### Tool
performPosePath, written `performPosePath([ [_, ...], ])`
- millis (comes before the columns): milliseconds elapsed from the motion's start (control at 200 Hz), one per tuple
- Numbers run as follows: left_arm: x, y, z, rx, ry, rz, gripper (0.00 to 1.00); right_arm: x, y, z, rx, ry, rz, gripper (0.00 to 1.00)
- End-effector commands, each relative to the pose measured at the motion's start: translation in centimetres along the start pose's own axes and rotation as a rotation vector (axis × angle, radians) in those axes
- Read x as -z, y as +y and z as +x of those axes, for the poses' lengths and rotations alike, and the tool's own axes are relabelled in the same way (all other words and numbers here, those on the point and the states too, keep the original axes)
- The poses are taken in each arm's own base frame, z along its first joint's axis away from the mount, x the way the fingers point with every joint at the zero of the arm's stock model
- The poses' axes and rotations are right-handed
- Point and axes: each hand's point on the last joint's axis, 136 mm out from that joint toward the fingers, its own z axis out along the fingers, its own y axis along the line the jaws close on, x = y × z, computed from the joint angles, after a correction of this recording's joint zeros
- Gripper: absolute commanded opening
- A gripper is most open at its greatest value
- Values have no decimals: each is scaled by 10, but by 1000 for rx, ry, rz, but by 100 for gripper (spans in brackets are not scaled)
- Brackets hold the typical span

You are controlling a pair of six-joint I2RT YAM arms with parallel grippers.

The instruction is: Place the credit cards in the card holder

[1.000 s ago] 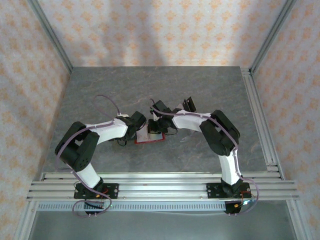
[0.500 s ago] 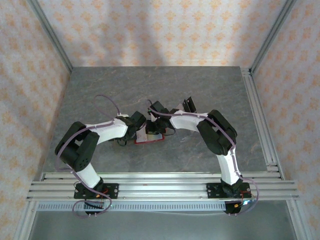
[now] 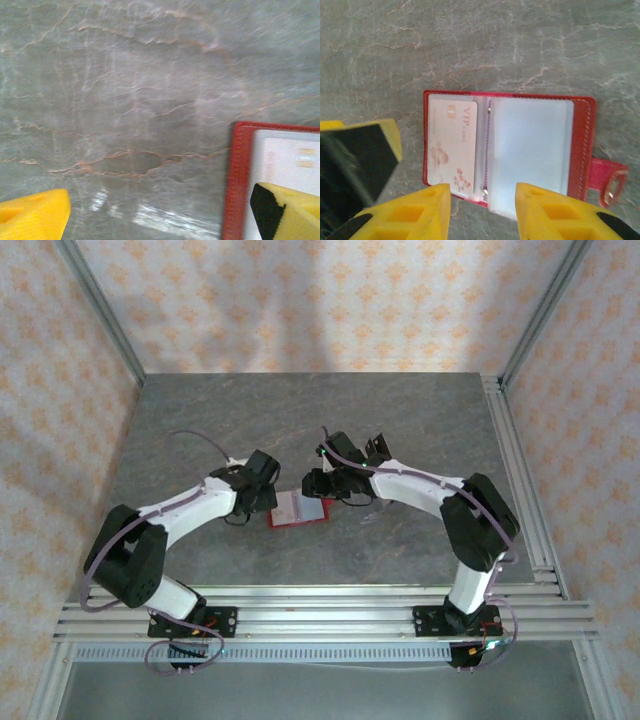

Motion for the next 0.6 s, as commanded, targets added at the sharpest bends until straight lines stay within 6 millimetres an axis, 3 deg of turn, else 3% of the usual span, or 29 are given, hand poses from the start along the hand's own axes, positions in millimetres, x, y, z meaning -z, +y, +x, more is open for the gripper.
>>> performPosePath([
  [0,3,-31,-3,44,33,218,95,-4,-29,21,-26,28,93,40],
  [255,-8,-66,-2,72,72,438,95,-19,-57,36,-58,39,156,38],
  [596,-28,-75,-4,73,65,452,95,-33,-77,43,-75,58,197,30],
])
